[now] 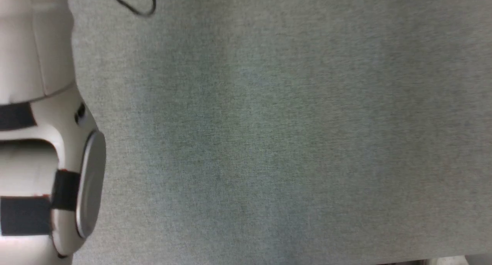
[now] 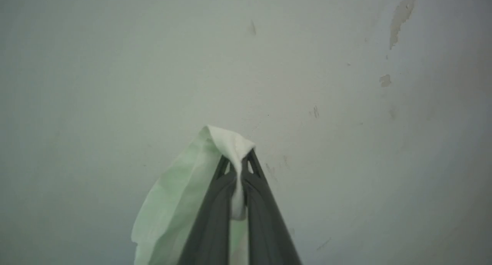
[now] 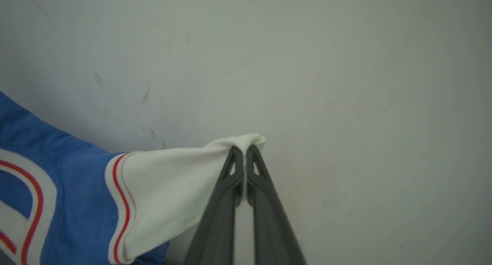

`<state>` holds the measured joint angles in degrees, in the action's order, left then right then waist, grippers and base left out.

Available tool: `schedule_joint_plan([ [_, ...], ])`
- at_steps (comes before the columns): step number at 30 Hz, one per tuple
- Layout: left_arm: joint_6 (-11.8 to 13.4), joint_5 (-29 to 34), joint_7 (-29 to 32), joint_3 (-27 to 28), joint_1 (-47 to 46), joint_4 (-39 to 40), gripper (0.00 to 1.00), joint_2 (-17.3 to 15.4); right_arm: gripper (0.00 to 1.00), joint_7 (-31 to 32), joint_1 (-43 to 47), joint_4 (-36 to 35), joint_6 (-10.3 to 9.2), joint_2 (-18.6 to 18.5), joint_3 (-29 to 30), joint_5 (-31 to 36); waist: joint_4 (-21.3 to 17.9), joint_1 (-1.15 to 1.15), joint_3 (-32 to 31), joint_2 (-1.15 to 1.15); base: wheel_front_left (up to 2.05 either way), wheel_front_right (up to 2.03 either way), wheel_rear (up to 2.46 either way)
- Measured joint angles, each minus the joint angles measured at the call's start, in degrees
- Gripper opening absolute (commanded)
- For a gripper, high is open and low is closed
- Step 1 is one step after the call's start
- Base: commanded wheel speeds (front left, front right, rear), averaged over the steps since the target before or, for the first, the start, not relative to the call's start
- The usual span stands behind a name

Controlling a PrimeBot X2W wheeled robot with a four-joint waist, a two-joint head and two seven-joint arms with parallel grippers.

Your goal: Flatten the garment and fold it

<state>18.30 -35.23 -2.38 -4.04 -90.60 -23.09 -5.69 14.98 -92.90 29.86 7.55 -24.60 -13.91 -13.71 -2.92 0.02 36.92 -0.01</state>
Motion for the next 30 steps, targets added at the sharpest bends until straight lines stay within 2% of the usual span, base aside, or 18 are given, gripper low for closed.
schedule_joint_plan([
  [5,-2.20,-2.57,2.78,-0.09,5.24,1.34,0.00,-0.14,0.00,-2.38,3.70,0.04,0.00,-2.29,-4.04,-5.20,0.60,0.01,1.59,0.00,0.00,0.00,0.00],
  [9,-2.78,-4.76,7.55,-0.41,11.67,6.99,0.00,-0.33,0.00,-2.33,8.89,-3.57,0.00,-5.68,-5.25,-11.02,0.78,-0.02,0.17,0.00,0.00,0.00,0.00],
  [14,-1.22,-7.26,13.21,-0.22,23.29,17.44,0.00,-1.00,0.00,-0.80,19.05,-11.10,0.00,-10.24,-3.52,-17.39,1.07,-0.03,-3.65,0.00,0.00,0.00,0.00],
  [17,0.05,-8.10,15.70,0.08,31.12,24.28,0.00,-2.09,0.00,-0.63,27.37,-15.93,0.00,-11.34,-0.29,-19.85,1.20,-0.04,-6.32,0.00,0.00,0.00,0.00],
  [23,1.68,-8.22,19.40,-1.24,51.47,35.63,0.00,-4.09,0.00,0.04,48.63,-25.49,0.00,-8.62,7.54,-21.14,1.15,-0.04,-12.12,0.01,0.00,0.00,0.00],
  [30,2.02,-8.91,18.96,-2.09,72.66,43.44,0.00,-4.24,0.00,3.61,70.34,-37.97,-0.01,-0.73,16.34,-18.82,1.06,-0.05,-18.82,0.01,0.00,0.00,0.00],
])
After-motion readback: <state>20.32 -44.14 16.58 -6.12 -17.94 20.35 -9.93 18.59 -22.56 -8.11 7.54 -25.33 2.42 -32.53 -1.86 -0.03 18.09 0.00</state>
